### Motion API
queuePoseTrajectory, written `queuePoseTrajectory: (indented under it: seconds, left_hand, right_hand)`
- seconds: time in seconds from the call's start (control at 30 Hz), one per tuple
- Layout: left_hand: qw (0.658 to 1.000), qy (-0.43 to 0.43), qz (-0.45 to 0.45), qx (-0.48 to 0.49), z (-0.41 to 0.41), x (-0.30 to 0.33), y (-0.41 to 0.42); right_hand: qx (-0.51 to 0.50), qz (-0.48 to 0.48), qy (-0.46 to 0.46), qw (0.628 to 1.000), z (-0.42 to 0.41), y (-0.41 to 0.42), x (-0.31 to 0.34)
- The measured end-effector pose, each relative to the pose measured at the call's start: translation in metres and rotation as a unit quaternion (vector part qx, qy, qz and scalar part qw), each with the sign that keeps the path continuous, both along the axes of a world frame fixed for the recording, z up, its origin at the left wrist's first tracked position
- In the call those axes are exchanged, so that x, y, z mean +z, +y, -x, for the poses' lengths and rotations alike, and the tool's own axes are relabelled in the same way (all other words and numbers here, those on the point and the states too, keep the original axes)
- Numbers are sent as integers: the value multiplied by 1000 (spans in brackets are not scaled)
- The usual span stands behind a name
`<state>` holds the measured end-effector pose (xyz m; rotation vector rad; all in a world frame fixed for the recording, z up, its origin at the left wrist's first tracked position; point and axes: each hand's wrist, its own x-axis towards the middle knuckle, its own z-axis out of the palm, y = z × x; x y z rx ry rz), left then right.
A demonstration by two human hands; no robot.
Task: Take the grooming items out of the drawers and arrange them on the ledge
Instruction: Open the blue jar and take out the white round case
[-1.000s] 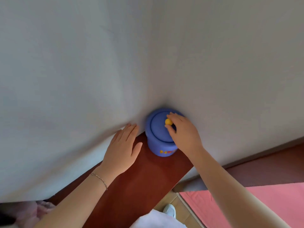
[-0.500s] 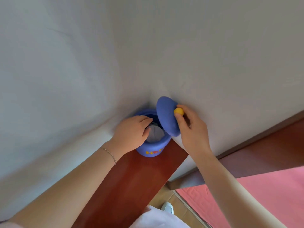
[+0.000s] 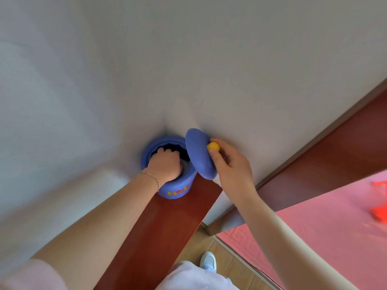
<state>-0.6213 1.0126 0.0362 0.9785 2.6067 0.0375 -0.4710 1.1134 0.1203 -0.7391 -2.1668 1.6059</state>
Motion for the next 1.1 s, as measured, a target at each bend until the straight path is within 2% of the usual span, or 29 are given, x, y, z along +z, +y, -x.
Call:
queuePoseTrajectory:
  seconds: [0.07,0.27,0.4,0.67,0.77,0.93,1.1]
  left_hand:
    - [1000,-14,1,10,1,1,1]
    - [988,-86,-100,76,-3,13,1]
    - [981,-117,-139,63,-6,29,-1]
    - [966,-34,-245,75,-14,58,-18]
    - [947,-40,-302,106,-8,52,-33]
    - [894,-10,-406,188,-7,64,-58]
    - [873,-13,-426,238,-25,65,-96]
  right_hand:
    - [-5,9,-1,1000,-1,0,-2]
    - [-6,37,-2,999,-3,0,-5]
    - [-9,38,-7,999,-3,-2,-5]
    - [0,15,5,1000,6,-8,-1]
    - [10,4,21,1000,9,-12,2]
    - [29,-19,34,999,17,-19,5]
    - [53,-64,26,996,28,-27,1]
